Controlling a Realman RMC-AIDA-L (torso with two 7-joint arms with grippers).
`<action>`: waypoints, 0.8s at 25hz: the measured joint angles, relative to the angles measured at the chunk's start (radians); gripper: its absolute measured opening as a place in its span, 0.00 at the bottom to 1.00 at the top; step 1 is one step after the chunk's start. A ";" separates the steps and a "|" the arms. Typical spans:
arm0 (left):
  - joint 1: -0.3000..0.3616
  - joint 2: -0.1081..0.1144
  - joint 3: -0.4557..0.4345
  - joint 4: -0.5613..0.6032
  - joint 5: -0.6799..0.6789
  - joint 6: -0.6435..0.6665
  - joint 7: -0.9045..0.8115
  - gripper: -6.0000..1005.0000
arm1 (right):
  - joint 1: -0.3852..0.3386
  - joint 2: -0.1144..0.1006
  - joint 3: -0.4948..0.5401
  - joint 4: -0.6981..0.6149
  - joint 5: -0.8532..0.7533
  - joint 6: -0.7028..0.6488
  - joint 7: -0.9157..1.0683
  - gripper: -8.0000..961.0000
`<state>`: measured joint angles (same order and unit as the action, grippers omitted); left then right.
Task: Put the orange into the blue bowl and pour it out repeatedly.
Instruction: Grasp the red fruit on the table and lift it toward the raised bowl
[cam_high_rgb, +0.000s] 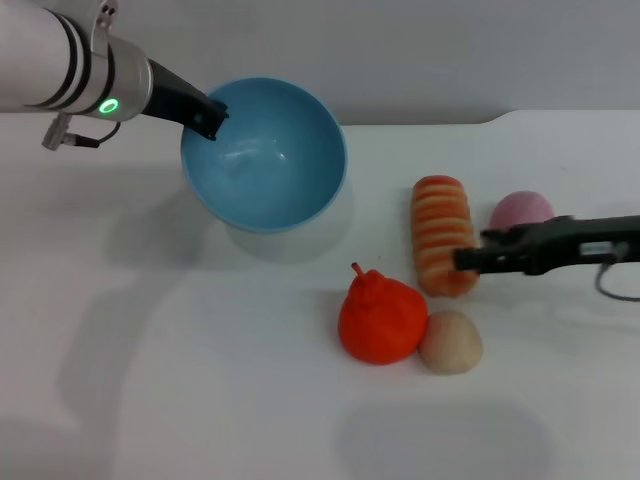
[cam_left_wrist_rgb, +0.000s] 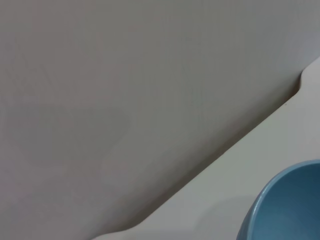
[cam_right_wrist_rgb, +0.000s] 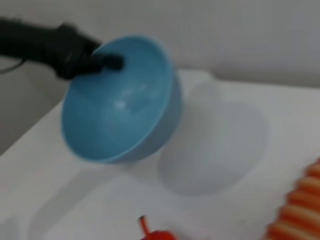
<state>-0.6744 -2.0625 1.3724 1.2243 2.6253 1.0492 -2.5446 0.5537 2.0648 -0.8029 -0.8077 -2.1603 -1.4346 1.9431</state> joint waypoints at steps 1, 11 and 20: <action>0.000 0.000 0.000 -0.001 0.000 0.000 -0.003 0.00 | 0.014 0.001 -0.019 0.016 -0.001 0.009 0.006 0.74; 0.016 -0.001 0.010 -0.009 -0.001 -0.006 -0.010 0.00 | 0.111 0.009 -0.192 0.186 0.013 0.123 0.012 0.74; 0.022 -0.002 0.064 -0.010 -0.002 -0.041 -0.010 0.00 | 0.132 0.010 -0.256 0.261 0.070 0.176 0.001 0.74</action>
<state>-0.6520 -2.0648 1.4366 1.2148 2.6228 1.0085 -2.5548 0.6862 2.0751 -1.0593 -0.5462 -2.0903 -1.2584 1.9441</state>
